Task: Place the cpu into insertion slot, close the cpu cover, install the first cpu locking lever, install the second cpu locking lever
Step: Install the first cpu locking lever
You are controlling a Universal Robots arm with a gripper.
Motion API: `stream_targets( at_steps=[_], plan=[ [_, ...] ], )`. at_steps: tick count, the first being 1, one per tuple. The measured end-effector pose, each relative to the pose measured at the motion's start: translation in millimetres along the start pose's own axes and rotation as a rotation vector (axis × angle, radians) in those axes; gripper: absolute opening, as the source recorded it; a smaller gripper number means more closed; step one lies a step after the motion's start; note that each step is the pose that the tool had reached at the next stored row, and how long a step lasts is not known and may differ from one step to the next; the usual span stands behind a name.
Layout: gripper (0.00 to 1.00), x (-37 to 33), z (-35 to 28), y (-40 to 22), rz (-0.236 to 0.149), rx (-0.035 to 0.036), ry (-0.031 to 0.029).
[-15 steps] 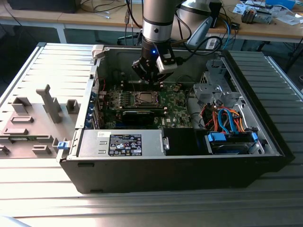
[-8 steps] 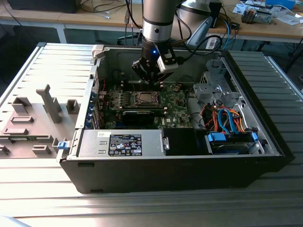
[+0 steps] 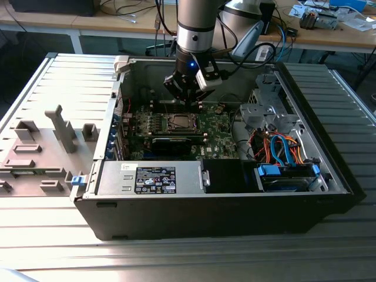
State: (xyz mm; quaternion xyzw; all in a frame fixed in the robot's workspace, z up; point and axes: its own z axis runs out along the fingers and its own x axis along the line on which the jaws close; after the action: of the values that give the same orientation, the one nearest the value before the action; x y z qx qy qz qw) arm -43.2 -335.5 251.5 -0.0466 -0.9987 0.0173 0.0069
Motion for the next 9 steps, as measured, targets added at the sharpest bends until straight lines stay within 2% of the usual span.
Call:
stream_targets(
  at_steps=[9],
  plan=[
    [0.11,0.0,0.0,0.0,-0.029,0.0003,-0.0010]
  ],
)
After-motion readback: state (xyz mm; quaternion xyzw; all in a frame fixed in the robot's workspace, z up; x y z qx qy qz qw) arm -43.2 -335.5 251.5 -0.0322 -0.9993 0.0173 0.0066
